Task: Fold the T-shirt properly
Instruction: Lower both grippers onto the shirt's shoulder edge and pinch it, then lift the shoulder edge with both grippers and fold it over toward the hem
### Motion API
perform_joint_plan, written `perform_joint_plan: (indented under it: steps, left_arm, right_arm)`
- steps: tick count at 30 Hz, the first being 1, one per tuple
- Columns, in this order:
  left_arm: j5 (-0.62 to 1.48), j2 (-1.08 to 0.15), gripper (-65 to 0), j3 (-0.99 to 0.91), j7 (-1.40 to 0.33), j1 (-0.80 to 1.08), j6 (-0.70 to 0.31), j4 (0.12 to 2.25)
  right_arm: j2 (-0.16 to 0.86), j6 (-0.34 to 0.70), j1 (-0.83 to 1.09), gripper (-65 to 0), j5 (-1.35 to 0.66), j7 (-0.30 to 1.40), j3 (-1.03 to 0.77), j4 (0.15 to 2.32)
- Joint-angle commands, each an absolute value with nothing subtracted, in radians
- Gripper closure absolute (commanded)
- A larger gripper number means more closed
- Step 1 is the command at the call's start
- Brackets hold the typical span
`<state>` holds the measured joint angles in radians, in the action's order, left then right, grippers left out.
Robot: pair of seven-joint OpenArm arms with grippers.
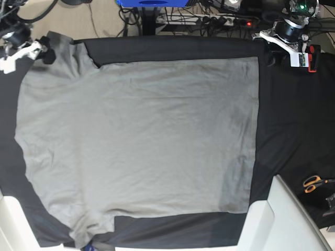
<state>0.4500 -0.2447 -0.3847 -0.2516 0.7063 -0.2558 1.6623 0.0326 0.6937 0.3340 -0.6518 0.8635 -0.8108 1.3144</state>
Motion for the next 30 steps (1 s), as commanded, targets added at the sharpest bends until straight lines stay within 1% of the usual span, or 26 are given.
perform_joint_plan:
  steps: [1, 6, 7, 8, 9, 11, 12, 13, 14, 15, 17, 18, 19, 20, 25, 30]
  left_arm:
    - [0.46, -0.255, -15.8, -0.387, -0.231, 0.714, -0.255, 1.678]
    - [0.461, -0.228, -15.8, -0.39, -0.231, 0.713, -0.255, 1.676]
    - [0.461, -0.217, -15.8, -0.392, -0.231, 0.711, -0.255, 1.676]
    - [0.461, -0.211, -15.8, -0.392, -0.232, 0.711, -0.257, 1.676]
    - [0.461, -0.209, -15.8, -0.386, -0.232, 0.711, -0.257, 1.676]
    - [0.463, -0.208, -16.9, -0.38, -0.232, 0.711, -0.259, 1.676]
    - [0.467, -0.206, -17.3, -0.38, -0.232, 0.711, -0.259, 1.675]
    - [0.484, -0.205, -17.8, -0.38, -0.232, 0.711, -0.259, 1.675]
    - [0.515, -0.206, -20.2, -0.38, -0.232, 0.711, -0.259, 1.673]
    - [0.549, -0.209, -23.9, -0.38, -0.234, 0.711, -0.26, 1.667]
    - [0.624, -0.222, -36.9, -0.38, -0.234, 0.711, -0.26, 1.638]
    - [0.651, -0.229, -42.1, -0.38, -0.234, 0.708, -0.26, 1.621]
    - [0.673, -0.231, -46.2, -0.38, -0.234, 0.697, -0.26, 1.604]
    - [0.685, -0.231, -48.7, -0.38, -0.234, 0.687, -0.26, 1.581]
    - [0.687, -0.222, -46.2, -0.38, -0.234, 0.648, -0.26, 1.472]
    - [0.685, -0.206, -46.2, -0.378, -0.234, 0.598, -0.26, 1.412]
  right_arm:
    - [0.038, 0.698, 0.348, -34.7, -0.644, 0.883, -0.791, 1.322]
    - [0.038, 0.698, 0.349, -32.3, -0.644, 0.878, -0.762, 1.32]
    - [0.038, 0.698, 0.348, -29.1, -0.644, 0.878, -0.762, 1.32]
    - [0.038, 0.698, 0.346, -24.8, -0.644, 0.878, -0.763, 1.32]
    - [0.039, 0.698, 0.344, -18.6, -0.644, 0.878, -0.763, 1.32]
    - [0.041, 0.698, 0.343, -3.3, -0.642, 0.881, -0.763, 1.32]
    - [0.041, 0.698, 0.343, 0.0, -0.641, 0.881, -0.762, 1.32]
    - [0.041, 0.698, 0.344, -0.8, -0.641, 0.88, -0.762, 1.32]
    - [0.041, 0.698, 0.344, -2.7, -0.641, 0.878, -0.762, 1.32]
    - [0.041, 0.698, 0.344, -1.7, -0.641, 0.878, -0.762, 1.32]
    - [0.042, 0.698, 0.344, -0.2, -0.641, 0.877, -0.762, 1.32]
    - [0.044, 0.698, 0.344, -0.5, -0.641, 0.877, -0.763, 1.32]
    - [0.044, 0.698, 0.344, -0.5, -0.641, 0.877, -0.763, 1.32]
    - [0.044, 0.698, 0.346, -0.5, -0.641, 0.877, -0.762, 1.32]
    - [0.044, 0.698, 0.348, -0.5, -0.639, 0.877, -0.762, 1.32]
    - [0.045, 0.698, 0.348, -0.5, -0.639, 0.878, -0.762, 1.32]
